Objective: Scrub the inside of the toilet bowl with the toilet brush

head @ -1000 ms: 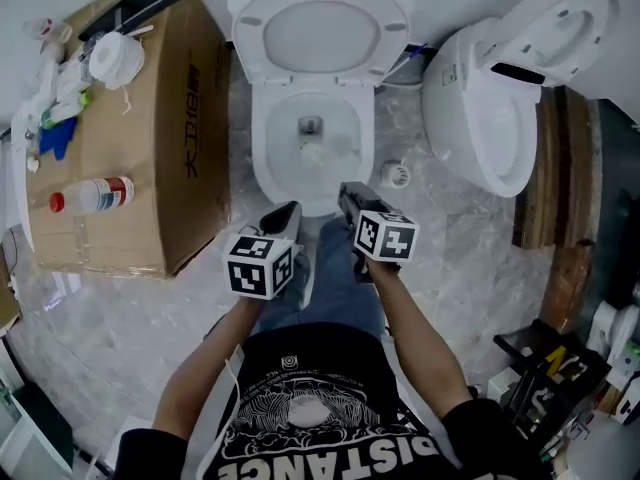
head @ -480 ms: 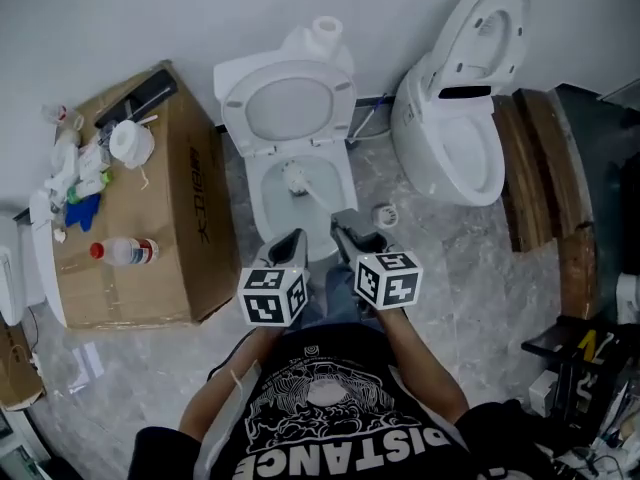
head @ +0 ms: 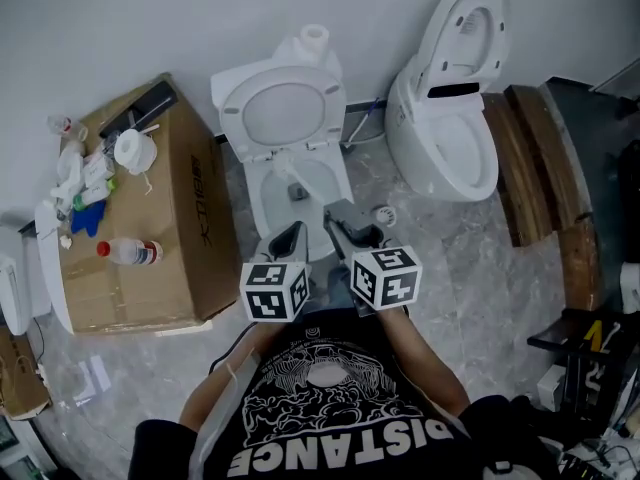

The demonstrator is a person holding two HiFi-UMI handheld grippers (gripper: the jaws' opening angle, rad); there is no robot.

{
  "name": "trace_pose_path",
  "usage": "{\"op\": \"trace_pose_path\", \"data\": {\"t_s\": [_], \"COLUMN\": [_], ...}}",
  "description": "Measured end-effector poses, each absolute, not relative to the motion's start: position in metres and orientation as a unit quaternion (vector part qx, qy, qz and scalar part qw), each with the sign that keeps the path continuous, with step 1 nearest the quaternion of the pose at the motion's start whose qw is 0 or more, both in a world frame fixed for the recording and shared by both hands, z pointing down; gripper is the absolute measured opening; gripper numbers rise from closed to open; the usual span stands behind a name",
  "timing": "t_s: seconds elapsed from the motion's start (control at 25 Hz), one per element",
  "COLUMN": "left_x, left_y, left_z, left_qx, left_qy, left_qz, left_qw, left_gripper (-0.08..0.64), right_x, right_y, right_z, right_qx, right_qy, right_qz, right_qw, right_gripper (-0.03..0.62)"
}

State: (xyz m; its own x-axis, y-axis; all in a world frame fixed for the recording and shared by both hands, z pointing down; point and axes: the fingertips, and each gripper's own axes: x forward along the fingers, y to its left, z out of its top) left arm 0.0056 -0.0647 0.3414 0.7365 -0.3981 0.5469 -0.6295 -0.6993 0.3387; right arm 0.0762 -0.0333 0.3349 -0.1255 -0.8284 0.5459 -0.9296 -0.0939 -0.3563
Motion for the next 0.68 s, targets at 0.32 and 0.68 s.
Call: {"op": "trace_pose_path", "data": {"t_s": [0.32, 0.68], "left_x": [0.007, 0.001], "left_y": [-0.069, -0.076], "left_z": [0.339, 0.339], "left_qx": [0.898, 0.897], "left_qy": [-0.281, -0.280], "left_qz": [0.217, 0.211], "left_qw": [0.260, 0.270], "left_gripper": [-0.008, -0.008], "right_x": [0.066, 0.056], "right_y": [-0.037, -0.043], "right_z": [0.334, 0.335], "right_qx": [0.649, 0.641], "right_qy": [-0.677, -0.681], "right_qz": [0.337, 0.341], "right_qw": [0.082, 0.091], "right_gripper": [0.166, 0.166]}}
